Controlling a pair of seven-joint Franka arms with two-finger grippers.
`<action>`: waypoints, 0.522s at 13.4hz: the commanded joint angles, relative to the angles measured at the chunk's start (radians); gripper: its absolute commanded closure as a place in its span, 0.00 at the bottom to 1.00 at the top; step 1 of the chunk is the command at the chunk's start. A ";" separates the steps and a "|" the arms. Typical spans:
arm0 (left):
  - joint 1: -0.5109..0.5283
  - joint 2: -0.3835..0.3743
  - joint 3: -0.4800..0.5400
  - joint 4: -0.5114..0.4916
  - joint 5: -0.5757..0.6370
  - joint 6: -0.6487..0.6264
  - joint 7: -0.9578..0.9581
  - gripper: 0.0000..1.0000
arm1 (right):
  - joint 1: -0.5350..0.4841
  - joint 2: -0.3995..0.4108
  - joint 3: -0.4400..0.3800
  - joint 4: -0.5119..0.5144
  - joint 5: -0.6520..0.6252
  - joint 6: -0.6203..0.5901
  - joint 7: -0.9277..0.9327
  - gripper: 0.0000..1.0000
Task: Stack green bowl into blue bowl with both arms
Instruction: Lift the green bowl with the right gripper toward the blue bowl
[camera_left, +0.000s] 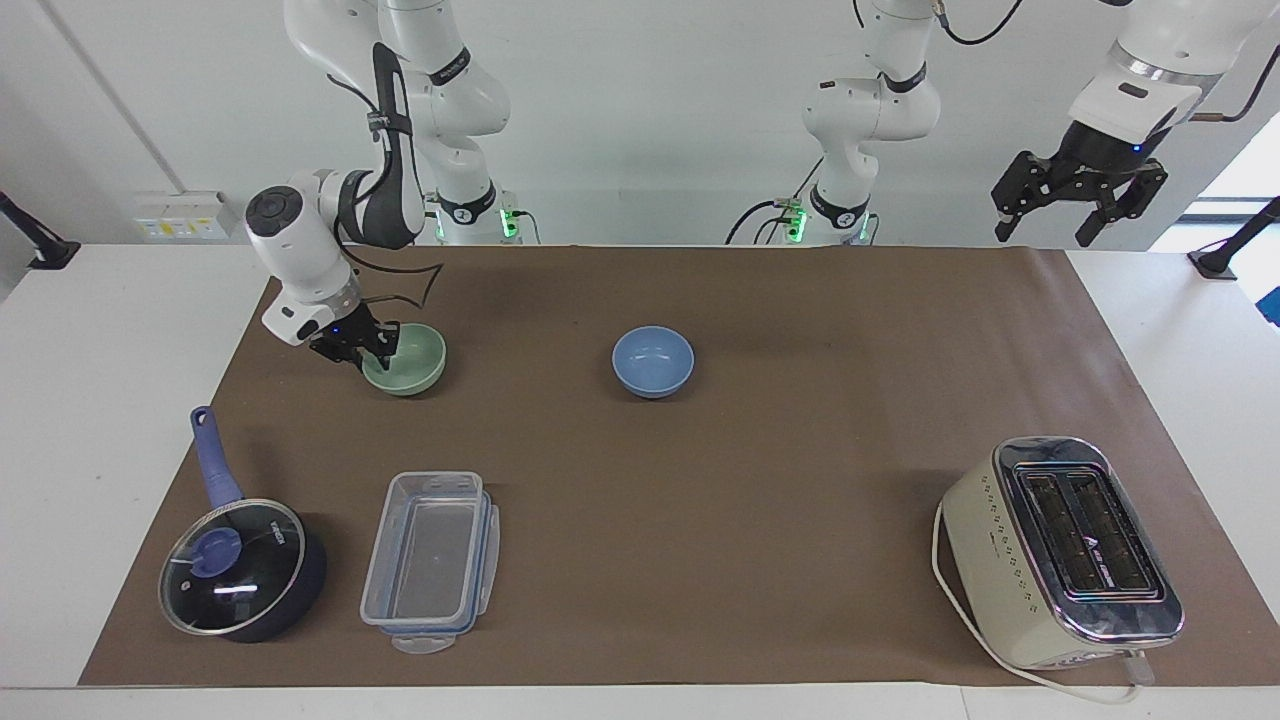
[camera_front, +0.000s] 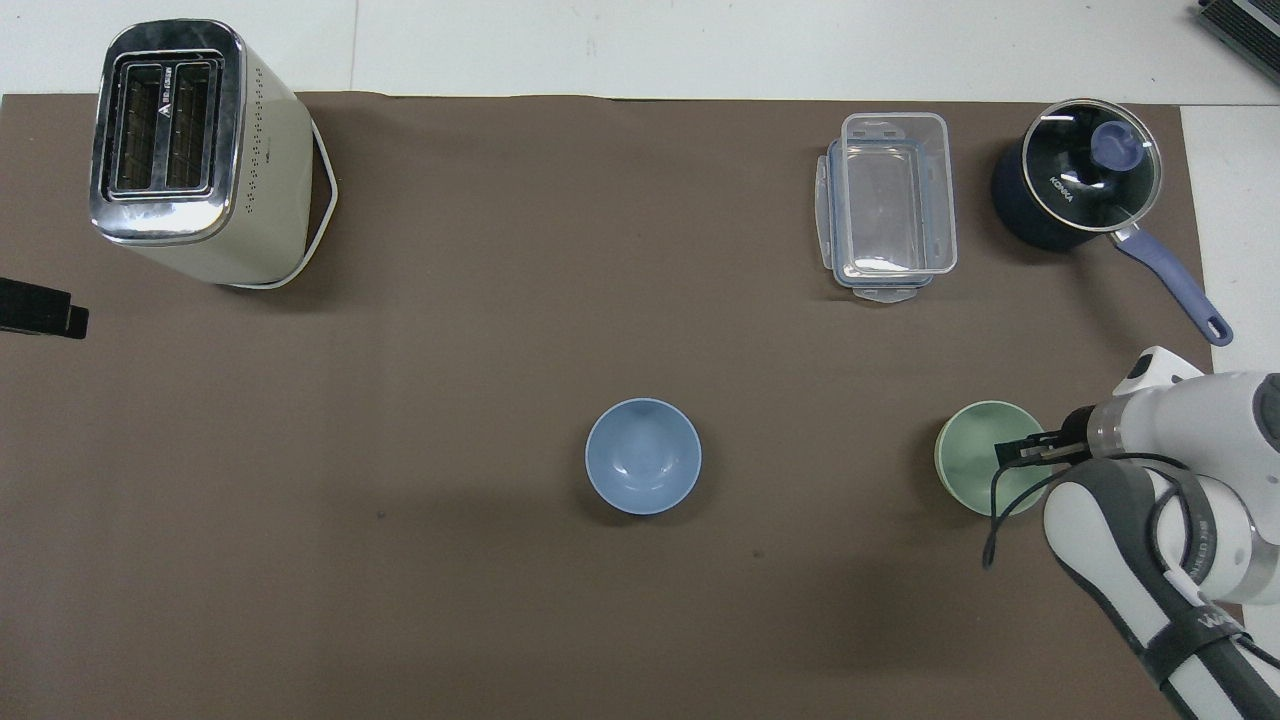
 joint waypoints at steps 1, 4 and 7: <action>0.011 -0.027 -0.005 -0.030 0.007 -0.010 0.004 0.00 | -0.015 0.005 0.003 0.007 -0.007 0.015 -0.021 1.00; 0.011 -0.029 -0.005 -0.033 0.007 -0.012 0.003 0.00 | -0.006 -0.040 0.005 0.062 -0.001 -0.046 -0.027 1.00; 0.011 -0.038 -0.005 -0.045 0.007 -0.019 0.000 0.00 | 0.004 -0.089 0.024 0.125 0.023 -0.116 -0.022 1.00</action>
